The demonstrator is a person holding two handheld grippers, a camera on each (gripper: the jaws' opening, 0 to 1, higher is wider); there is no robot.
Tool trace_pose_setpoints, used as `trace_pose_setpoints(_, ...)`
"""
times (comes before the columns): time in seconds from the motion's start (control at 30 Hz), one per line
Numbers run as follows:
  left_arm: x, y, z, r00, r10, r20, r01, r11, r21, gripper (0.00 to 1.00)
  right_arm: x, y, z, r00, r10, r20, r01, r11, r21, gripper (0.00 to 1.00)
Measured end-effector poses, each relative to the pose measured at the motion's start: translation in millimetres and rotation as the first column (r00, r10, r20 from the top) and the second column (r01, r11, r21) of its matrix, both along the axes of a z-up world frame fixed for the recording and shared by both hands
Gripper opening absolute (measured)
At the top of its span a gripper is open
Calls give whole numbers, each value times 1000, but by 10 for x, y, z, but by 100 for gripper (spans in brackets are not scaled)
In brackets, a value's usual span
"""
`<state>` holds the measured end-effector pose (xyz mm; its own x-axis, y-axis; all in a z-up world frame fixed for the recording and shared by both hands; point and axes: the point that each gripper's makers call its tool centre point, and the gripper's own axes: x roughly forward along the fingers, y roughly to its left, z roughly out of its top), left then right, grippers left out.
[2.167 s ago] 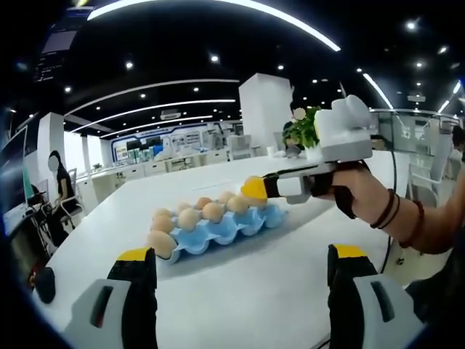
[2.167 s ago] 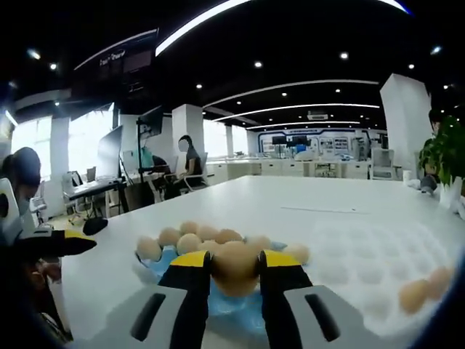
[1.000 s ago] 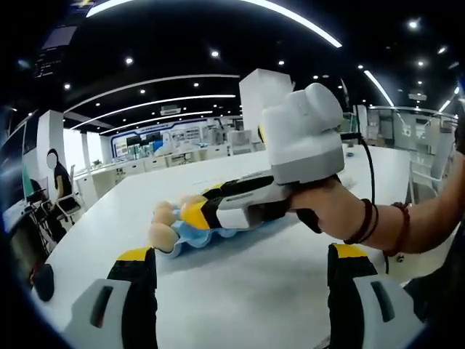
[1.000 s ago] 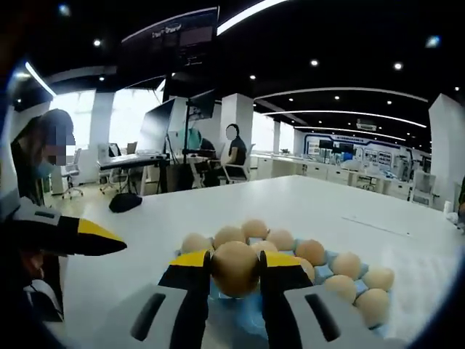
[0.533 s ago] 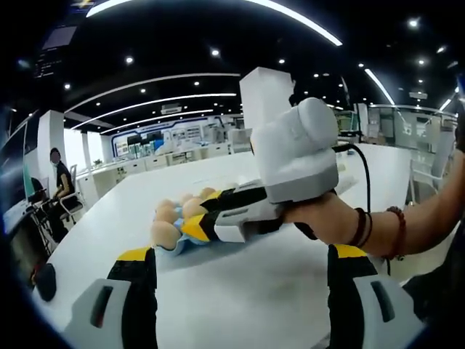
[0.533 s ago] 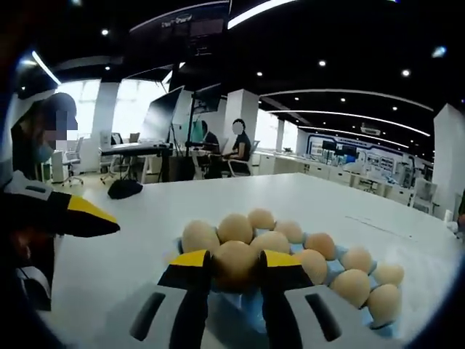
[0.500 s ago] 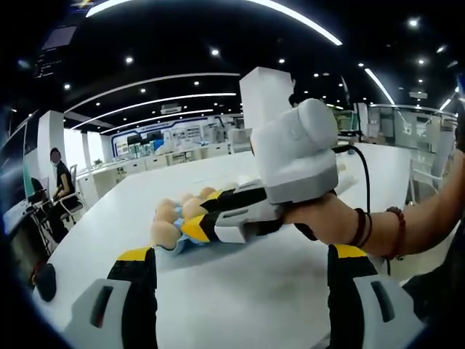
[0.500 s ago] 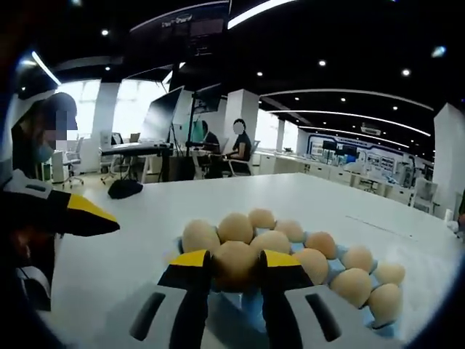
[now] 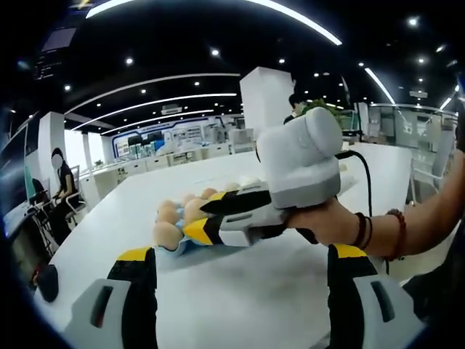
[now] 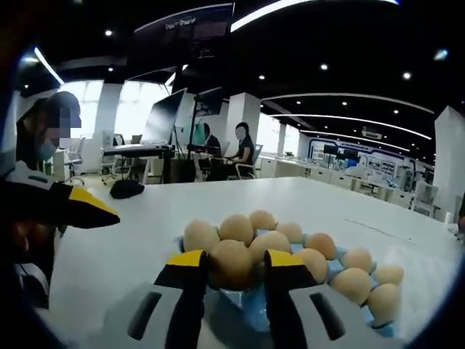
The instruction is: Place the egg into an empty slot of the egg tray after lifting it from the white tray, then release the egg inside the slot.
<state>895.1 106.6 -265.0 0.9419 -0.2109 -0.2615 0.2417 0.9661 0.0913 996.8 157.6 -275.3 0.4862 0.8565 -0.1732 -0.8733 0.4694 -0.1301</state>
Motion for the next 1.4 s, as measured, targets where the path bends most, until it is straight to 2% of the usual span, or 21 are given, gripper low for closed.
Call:
trace_pose_setpoints(0.13, -3, 3, 13, 1000, 5, 4, -5, 1000, -4, 100, 28, -53, 125, 1000, -21, 15, 21, 998, 51, 44)
trace_pose_setpoints(0.27, -4, 6, 19, 1000, 8, 7, -8, 1000, -9, 100, 106, -125, 164, 996, -76, 43, 74, 996, 46, 64)
trace_pose_setpoints(0.5, -6, 1, 17, 1000, 7, 8, -7, 1000, -13, 100, 133, -197, 175, 995, -96, -2, 96, 993, 65, 79)
trace_pose_setpoints(0.67, -5, -4, 21, 1000, 8, 10, -8, 1000, -18, 100, 151, -264, 210, 993, -120, -5, 120, 990, 71, 86)
trace_pose_setpoints(0.97, -24, -191, 9, 1000, 9, 17, -8, 1000, -22, 100, 243, -502, 217, 984, -180, -16, 181, 979, 93, 92)
trace_pose_setpoints(1.4, -69, -234, -18, 1000, 1, 25, -1, 1000, -29, 100, 328, -916, 186, 958, -287, -20, 287, 953, 98, 96)
